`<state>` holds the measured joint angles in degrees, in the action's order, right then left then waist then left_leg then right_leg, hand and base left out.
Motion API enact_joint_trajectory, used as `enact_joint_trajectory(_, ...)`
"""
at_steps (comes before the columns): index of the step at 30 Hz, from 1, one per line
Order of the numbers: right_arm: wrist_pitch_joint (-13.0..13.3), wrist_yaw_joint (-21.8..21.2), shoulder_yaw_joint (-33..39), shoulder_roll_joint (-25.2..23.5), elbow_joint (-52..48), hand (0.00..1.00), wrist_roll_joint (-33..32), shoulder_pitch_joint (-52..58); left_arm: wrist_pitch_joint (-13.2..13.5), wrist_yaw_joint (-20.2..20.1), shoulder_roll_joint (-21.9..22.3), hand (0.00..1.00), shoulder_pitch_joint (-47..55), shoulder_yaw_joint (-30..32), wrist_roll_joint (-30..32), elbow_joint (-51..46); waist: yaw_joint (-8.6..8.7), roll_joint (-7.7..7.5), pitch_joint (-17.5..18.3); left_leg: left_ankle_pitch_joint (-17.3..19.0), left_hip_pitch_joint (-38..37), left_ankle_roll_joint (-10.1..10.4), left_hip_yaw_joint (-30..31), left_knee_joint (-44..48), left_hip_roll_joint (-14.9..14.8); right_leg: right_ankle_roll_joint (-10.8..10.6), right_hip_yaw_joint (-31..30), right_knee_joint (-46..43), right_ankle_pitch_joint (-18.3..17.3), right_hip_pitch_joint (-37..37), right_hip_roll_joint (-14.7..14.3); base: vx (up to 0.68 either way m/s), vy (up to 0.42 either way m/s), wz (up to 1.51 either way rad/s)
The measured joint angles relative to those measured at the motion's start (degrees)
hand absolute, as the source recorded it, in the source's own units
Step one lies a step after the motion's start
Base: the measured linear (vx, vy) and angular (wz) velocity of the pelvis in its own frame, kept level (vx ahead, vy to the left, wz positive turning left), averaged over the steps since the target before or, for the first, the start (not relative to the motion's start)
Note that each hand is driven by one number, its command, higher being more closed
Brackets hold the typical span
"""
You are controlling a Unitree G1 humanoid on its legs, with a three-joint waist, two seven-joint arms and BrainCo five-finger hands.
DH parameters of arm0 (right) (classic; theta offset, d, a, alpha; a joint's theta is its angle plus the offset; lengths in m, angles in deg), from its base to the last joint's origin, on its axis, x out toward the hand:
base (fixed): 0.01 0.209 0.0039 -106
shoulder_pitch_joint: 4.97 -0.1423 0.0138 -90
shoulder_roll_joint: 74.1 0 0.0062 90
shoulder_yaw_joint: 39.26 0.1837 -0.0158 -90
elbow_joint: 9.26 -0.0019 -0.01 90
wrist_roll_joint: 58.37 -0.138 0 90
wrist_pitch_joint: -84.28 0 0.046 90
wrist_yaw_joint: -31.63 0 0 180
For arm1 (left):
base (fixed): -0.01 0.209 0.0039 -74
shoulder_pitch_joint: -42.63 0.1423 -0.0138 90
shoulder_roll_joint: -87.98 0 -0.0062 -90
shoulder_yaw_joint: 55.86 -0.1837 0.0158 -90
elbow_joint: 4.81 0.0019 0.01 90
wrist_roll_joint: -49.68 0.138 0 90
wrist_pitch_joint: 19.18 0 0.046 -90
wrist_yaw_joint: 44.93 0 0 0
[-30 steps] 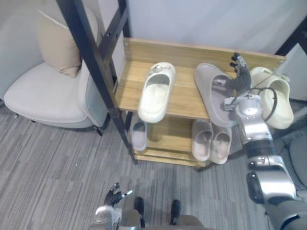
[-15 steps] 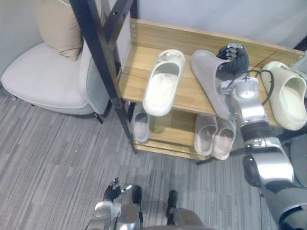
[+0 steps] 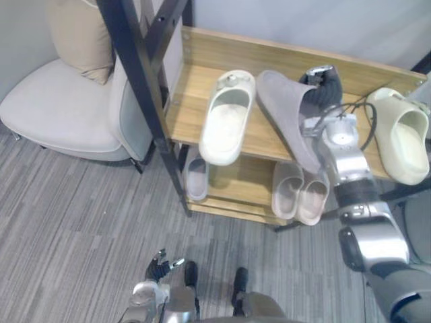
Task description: Organize the slippers on the shoe rack
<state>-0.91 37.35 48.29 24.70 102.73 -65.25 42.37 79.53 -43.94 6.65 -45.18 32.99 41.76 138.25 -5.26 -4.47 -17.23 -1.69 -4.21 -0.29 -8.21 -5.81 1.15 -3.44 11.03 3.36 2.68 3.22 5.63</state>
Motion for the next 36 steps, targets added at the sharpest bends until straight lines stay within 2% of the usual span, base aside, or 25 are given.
enact_joint_trajectory(4, 0.97, -0.18, 0.01, -0.19, -10.54, 1.0, -0.06, 8.38, -0.57, 0.0, -0.07, 0.0, 0.08, 0.03, 1.11, 0.63, 1.48, 0.04, 0.34, 0.04, -0.33, -0.04, -0.21, 0.66, 0.31, -0.08, -0.2, -0.07, -0.04, 0.81, 0.39, -0.04, 0.017, -0.02)
enact_joint_trajectory(9, 1.69, -0.23, 0.45, -2.39, -20.62, 1.0, 0.19, 17.52, -0.71, -0.07, 0.04, 0.0, 1.12, 0.03, 2.9, 1.84, 2.94, 0.34, 3.15, 0.56, -1.12, 0.39, -0.99, 1.17, 0.09, -0.12, -1.22, -0.06, -0.04, 1.01, 0.21, -0.03, 0.004, -0.11)
enact_joint_trajectory(14, 3.62, -1.4, 1.95, -2.52, -28.95, 1.0, 0.12, 24.24, -0.73, -0.14, 0.28, 0.0, 1.41, 0.04, 4.45, 3.23, 3.34, 1.11, 5.36, 2.33, -2.07, 1.15, -2.27, 3.11, -0.37, -0.11, -2.55, -0.01, -0.02, 2.15, -0.08, -0.02, 0.001, -0.14)
enact_joint_trajectory(15, 4.34, -2.03, 2.52, -2.52, -32.26, 1.0, 0.05, 27.25, -0.72, -0.16, 0.5, 0.0, 2.08, 0.03, 4.51, 3.62, 3.89, 1.56, 6.78, 2.44, -2.12, 1.27, -2.29, 3.12, -0.45, -0.11, -2.61, 0.17, -0.02, 2.22, -0.14, 0.0, 0.0, 0.0)
enact_joint_trajectory(18, 5.96, -3.97, 2.5, -2.89, -35.57, 1.0, -0.14, 31.72, -0.67, -0.19, 0.87, 0.0, 2.83, 0.03, 4.58, 3.96, 4.96, 2.1, 7.94, 2.57, -2.3, 1.46, -2.33, 3.27, -0.55, -0.08, -2.62, 0.87, 0.01, 2.76, -0.24, 0.0, 0.0, 0.0)
enact_joint_trajectory(24, 6.03, -7.6, 1.3, -6.29, -36.86, 1.0, -0.53, 40.35, -0.6, -0.24, 1.3, 0.0, 2.95, -0.01, 4.63, 5.04, 5.06, 3.05, 9.16, 3.74, -2.45, 2.01, -3.24, 4.96, -1.34, 0.0, -3.44, 1.31, 0.06, 3.22, -0.55, 0.0, -0.004, -0.09)
enact_joint_trajectory(29, 5.5, -10.25, -4.69, -8.06, -36.28, 1.0, -0.51, 48.35, -0.55, -0.35, 1.46, 0.0, 2.94, -0.84, 5.68, 5.9, 5.3, 3.67, 9.97, 4.34, -4.04, 2.32, -3.67, 4.98, -1.66, 0.07, -3.72, 2.03, 0.07, 4.87, -0.84, 0.01, -0.003, -0.06)
enact_joint_trajectory(33, 5.07, -11.68, -7.27, -9.41, -32.37, 1.0, -0.46, 49.95, -0.45, -0.41, 1.41, 0.0, 2.9, -1.03, 5.67, 5.94, 5.25, 3.74, 9.95, 4.42, -4.2, 2.31, -3.79, 5.27, -1.81, 0.08, -3.81, 1.79, 0.06, 5.0, -0.9, 0.0, 0.0, 0.0)
enact_joint_trajectory(34, 4.59, -12.13, -7.87, -9.5, -30.73, 1.0, -0.31, 49.97, -0.32, -0.59, 1.39, 0.0, 2.78, -1.12, 5.64, 5.86, 5.19, 3.88, 9.62, 5.29, -3.65, 2.25, -3.91, 6.88, -2.05, 0.22, -3.89, 0.77, -0.33, 4.79, -0.9, 0.0, 0.013, -0.05)
enact_joint_trajectory(36, 3.93, -12.31, -9.34, -9.27, -28.25, 1.0, -0.2, 49.68, -0.14, -1.26, 1.33, 0.0, 1.7, -2.77, 5.63, 5.54, 4.98, 5.02, 7.53, 10.05, 2.05, 1.59, -4.17, 18.24, -4.06, 0.56, -4.44, -7.56, -3.95, 0.25, -1.16, -0.05, 0.017, -0.08)
